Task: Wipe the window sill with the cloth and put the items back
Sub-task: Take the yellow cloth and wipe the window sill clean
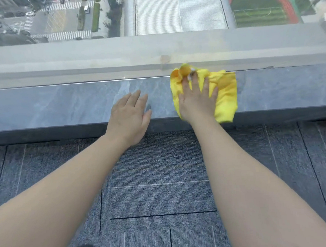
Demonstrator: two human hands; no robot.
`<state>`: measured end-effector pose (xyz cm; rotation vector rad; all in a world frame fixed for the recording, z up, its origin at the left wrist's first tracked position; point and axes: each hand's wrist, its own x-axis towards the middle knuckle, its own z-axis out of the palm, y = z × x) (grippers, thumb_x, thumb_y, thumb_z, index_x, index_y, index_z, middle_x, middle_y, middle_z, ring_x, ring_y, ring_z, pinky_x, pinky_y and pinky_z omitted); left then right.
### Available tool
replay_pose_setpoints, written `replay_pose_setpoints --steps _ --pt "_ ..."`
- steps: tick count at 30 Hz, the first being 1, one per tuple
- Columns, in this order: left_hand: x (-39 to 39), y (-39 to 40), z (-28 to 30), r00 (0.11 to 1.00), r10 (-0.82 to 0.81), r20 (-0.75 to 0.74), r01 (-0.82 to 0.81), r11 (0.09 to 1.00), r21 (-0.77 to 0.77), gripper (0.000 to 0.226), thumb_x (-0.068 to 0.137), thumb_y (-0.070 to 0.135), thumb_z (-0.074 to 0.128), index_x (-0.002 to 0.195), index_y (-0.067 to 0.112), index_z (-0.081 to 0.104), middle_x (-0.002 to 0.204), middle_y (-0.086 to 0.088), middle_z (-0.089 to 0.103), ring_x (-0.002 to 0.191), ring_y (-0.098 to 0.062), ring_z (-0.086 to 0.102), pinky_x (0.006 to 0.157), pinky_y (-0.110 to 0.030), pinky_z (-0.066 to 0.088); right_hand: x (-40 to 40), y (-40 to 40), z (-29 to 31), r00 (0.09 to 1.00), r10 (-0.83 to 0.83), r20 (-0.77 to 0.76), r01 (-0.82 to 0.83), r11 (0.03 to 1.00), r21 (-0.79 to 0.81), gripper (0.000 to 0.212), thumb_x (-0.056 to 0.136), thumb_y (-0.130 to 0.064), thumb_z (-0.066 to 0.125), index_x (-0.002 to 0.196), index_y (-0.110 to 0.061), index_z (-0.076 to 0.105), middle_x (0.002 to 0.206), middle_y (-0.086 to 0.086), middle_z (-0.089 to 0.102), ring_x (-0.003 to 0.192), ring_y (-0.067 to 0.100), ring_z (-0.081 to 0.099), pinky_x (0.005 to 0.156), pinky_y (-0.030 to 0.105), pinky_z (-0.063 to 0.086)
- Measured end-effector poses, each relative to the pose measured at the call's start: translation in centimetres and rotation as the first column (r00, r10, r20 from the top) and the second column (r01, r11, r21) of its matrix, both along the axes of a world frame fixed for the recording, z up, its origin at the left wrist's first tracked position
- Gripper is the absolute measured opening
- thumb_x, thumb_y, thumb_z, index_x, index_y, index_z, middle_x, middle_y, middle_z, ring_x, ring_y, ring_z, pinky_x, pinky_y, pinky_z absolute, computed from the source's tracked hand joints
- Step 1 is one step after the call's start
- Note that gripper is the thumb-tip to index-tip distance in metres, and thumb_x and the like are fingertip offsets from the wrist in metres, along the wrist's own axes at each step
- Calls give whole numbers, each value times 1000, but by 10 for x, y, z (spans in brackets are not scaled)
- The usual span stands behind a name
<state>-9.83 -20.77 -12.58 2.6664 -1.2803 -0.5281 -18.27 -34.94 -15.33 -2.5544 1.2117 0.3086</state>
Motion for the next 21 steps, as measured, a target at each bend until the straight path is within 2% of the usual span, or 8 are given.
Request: replay_pose_setpoints --steps 2,6,8,10,12,14,17,21 --pt "4 -5 4 1000 -14 -8 14 1000 -5 54 93 37 25 141 14 23 154 -11 21 142 -28 16 117 -39 10 5 13 0 986 163 28 -163 987 -6 53 99 -39 17 148 -30 2 160 -8 -6 147 25 -9 116 51 -5" --pt "14 -23 4 997 -34 -66 31 999 -42 52 94 35 29 141 13 23 154 -12 20 142 -29 16 116 -38 10 -3 4 3 971 240 2 -240 971 16 53 98 -43 19 148 -34 4 159 -10 -5 147 19 -9 117 48 -5" --pt "12 -33 2 992 -55 -114 48 997 -62 53 94 34 29 141 12 23 154 -13 19 142 -30 17 116 -39 11 -9 0 5 980 192 -59 -192 981 5 54 97 -47 18 147 -36 2 159 -11 -8 147 20 -11 115 53 -9" --pt "6 -39 0 984 -82 -161 72 995 -67 53 94 34 29 141 12 22 155 -13 18 142 -29 16 115 -38 10 -15 -4 7 987 77 -144 -80 997 -19 55 95 -52 15 146 -40 -2 158 -11 -13 146 25 -17 110 61 -14" --pt "1 -43 -2 975 -107 -195 97 993 -62 55 93 36 26 141 11 22 155 -13 17 142 -29 16 115 -39 10 -27 -9 10 979 -56 -194 54 998 -17 55 93 -55 15 144 -45 -5 158 -10 -18 144 31 -21 105 69 -12" --pt "-3 -46 -6 971 -120 -206 109 992 -63 63 87 43 20 141 10 23 154 -14 18 141 -30 17 115 -40 12 -40 -14 11 974 -129 -188 135 991 20 55 93 -56 17 143 -47 -3 158 -10 -18 142 33 -24 104 72 -7" --pt "-10 -56 -15 976 -150 -160 136 986 -91 87 69 54 2 140 9 27 153 -15 23 140 -32 21 115 -42 14 -52 -18 8 985 -133 -107 136 990 28 56 94 -54 21 145 -42 4 159 -9 -9 144 31 -18 110 66 -3" --pt "-17 -79 -21 982 -161 -104 148 982 -120 91 65 53 -1 140 8 27 153 -15 23 141 -32 20 116 -43 12 -65 -41 -1 992 -125 -25 123 990 -75 57 97 -45 23 149 -27 8 160 -4 2 147 24 -5 115 55 7"
